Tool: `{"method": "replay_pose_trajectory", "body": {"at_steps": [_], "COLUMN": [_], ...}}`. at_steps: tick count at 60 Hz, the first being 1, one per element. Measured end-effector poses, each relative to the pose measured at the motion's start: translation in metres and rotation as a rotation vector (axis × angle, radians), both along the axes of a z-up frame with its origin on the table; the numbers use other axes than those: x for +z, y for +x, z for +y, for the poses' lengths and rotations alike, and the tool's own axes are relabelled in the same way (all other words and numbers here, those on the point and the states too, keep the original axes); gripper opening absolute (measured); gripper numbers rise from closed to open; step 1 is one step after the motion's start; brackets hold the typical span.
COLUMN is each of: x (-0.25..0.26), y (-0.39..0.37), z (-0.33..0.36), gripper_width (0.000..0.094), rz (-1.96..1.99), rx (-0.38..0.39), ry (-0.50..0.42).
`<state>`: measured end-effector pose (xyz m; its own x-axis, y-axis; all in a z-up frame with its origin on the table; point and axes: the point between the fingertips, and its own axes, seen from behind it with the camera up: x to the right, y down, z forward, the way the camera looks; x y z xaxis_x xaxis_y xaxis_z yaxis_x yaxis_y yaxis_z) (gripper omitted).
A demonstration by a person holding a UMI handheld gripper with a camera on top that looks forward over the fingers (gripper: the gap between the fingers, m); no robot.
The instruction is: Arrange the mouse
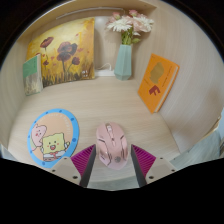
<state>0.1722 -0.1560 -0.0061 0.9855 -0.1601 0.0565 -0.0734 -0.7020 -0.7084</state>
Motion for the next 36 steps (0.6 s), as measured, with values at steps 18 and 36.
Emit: {"method": "replay_pose_trajectory", "body": {"at_steps": [18,36], "x": [-0.009,-0.007], "y": [-0.004,-0.008], "z": [0.024,0.023], "gripper_width": [0.0574,0.0377], "rz": [0.033,0.072], "rx": [0.06,0.06], "ry": [-0.018,-0.107]}}
